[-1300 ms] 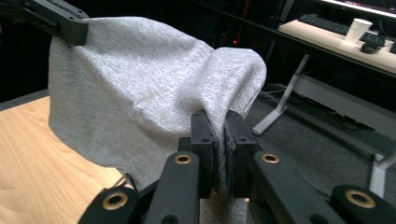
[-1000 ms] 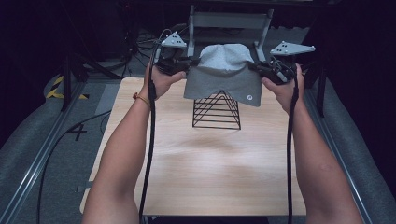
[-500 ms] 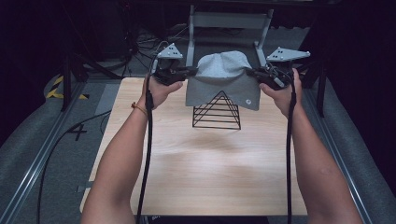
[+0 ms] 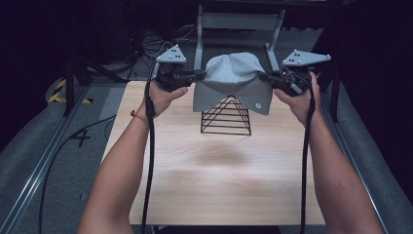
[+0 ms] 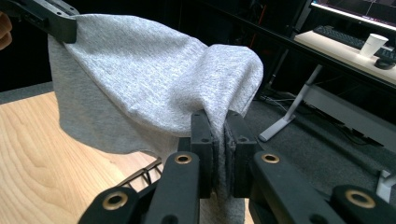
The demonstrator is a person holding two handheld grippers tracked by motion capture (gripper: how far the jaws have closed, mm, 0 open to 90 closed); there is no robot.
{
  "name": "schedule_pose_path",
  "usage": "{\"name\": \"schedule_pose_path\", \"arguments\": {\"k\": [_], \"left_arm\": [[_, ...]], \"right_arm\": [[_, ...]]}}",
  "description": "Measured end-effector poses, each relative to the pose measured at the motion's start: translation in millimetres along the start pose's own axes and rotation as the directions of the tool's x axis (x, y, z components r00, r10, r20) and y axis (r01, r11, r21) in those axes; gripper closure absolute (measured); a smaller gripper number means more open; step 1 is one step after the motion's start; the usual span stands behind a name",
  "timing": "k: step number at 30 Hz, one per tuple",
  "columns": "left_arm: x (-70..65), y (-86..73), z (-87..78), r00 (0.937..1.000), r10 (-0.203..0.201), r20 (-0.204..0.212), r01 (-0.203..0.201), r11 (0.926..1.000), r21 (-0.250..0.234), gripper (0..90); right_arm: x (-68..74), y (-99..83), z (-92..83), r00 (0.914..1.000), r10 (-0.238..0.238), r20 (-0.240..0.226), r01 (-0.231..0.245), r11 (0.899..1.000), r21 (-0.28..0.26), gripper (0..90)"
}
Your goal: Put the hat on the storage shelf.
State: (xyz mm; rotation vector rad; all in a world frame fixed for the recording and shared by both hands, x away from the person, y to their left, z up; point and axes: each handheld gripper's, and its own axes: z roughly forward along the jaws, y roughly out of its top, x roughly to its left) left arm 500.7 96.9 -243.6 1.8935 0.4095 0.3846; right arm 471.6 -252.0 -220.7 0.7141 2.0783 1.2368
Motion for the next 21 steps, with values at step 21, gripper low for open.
{"name": "schedule_pose_path", "arguments": {"k": [21], "left_arm": [[11.0, -65.0, 54.9, 0.9965, -0.08, -0.022, 0.082, 0.9889, 0.123, 87.7]], "right_arm": [[-1.7, -61.1, 36.6, 0.9987, 0.048, -0.019, -0.046, 0.994, 0.097, 84.4]]}}
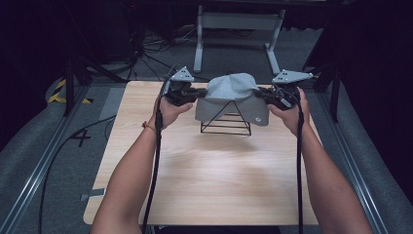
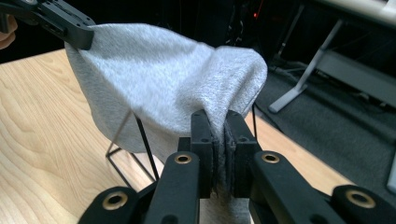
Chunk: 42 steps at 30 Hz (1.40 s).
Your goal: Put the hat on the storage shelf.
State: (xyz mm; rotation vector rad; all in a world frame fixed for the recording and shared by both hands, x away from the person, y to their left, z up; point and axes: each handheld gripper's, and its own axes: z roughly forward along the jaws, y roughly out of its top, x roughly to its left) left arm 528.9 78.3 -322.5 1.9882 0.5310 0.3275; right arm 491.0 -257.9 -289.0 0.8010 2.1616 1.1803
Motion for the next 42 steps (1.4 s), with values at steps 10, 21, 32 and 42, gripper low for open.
{"name": "schedule_pose_path", "arguments": {"k": [10, 21, 32, 42], "left_arm": [[0.1, -24.2, 17.3, 0.9995, 0.002, -0.03, 0.0, 0.9981, 0.061, 87.7], [-5.0, -45.4, 35.7, 0.9988, 0.03, -0.039, -0.024, 0.9912, 0.13, 87.8], [-8.6, -62.0, 47.9, 0.9992, 0.019, -0.036, -0.013, 0.9869, 0.161, 87.8], [-9.0, -66.1, 48.0, 0.9985, 0.022, -0.05, -0.013, 0.985, 0.172, 87.8]], "right_arm": [[1.3, -35.1, 24.4, 0.9985, 0.051, -0.02, -0.049, 0.997, 0.056, 84.4], [7.5, -66.7, 45.1, 0.9949, 0.094, -0.037, -0.09, 0.99, 0.113, 84.4], [9.0, -85.3, 56.4, 0.9933, 0.111, -0.031, -0.105, 0.982, 0.157, 84.3], [11.3, -87.9, 61.2, 0.995, 0.099, -0.009, -0.096, 0.98, 0.174, 83.9]]}}
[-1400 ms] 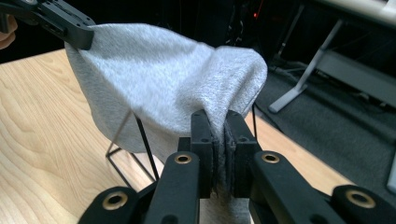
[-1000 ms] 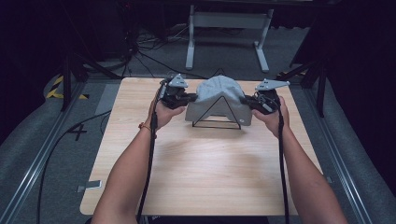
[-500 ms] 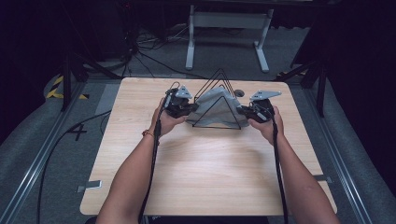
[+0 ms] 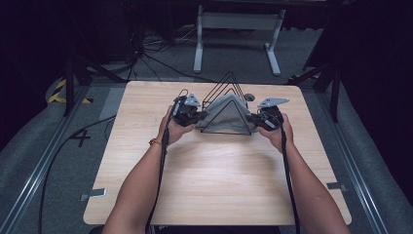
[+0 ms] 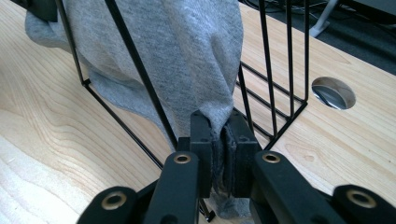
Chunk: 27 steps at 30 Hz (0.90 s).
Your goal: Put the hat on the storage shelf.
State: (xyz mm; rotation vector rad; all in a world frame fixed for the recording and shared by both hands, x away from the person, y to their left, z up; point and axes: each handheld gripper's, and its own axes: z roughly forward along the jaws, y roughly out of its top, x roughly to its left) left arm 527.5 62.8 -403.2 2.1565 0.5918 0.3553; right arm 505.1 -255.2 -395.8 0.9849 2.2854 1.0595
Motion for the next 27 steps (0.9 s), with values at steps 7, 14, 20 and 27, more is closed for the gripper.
{"name": "schedule_pose_path", "arguments": {"k": [7, 14, 20, 27], "left_arm": [[-1.3, 2.9, -12.8, 0.9996, 0.01, -0.027, -0.01, 0.9999, -0.01, 85.9], [-5.1, 3.2, -36.3, 0.9978, 0.04, -0.052, -0.04, 0.9992, -0.003, 81.9], [-13.8, -9.2, -60.1, 0.9946, 0.084, -0.061, -0.083, 0.9964, 0.018, 79.2], [-20.7, -26.5, -86.7, 0.9926, 0.101, -0.069, -0.098, 0.9944, 0.038, 77.0]], "right_arm": [[1.1, 3.7, -7.9, 0.9997, -0.017, 0.015, 0.017, 1.0, 0.001, 82.0], [1.4, 7.4, -25.3, 0.9988, -0.026, 0.041, 0.026, 1.0, -0.014, 76.0], [3.3, 3.3, -46.5, 0.9981, -0.032, 0.053, 0.033, 0.999, -0.03, 69.9], [8.2, -4.5, -72.6, 0.9961, -0.072, 0.051, 0.073, 0.997, -0.033, 67.6]]}}
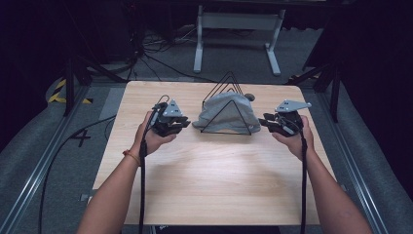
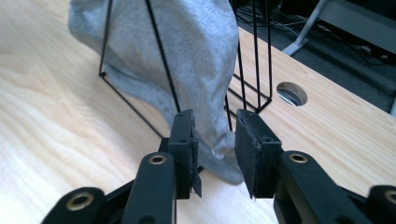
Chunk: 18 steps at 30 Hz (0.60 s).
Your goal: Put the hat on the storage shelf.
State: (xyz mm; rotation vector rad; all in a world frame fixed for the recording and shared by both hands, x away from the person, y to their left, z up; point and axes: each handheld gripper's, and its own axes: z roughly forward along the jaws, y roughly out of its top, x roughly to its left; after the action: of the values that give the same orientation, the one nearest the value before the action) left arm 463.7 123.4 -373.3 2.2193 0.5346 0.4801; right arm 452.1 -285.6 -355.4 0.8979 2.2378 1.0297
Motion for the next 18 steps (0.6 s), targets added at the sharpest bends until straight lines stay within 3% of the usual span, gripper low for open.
{"name": "schedule_pose_path", "arguments": {"k": [11, 18], "left_arm": [[-9.5, -32.5, -29.3, 0.9993, 0.031, -0.021, -0.03, 0.9982, 0.053, 71.7], [-19.6, -54.5, -43.4, 0.9989, 0.042, -0.022, -0.04, 0.9946, 0.096, 63.3]], "right_arm": [[11.0, -22.8, -24.5, 0.9996, -0.019, -0.019, 0.02, 1.0, 0.011, 60.4], [17.7, -45.4, -35.0, 0.9991, -0.041, -0.013, 0.041, 0.998, 0.041, 55.9]]}}
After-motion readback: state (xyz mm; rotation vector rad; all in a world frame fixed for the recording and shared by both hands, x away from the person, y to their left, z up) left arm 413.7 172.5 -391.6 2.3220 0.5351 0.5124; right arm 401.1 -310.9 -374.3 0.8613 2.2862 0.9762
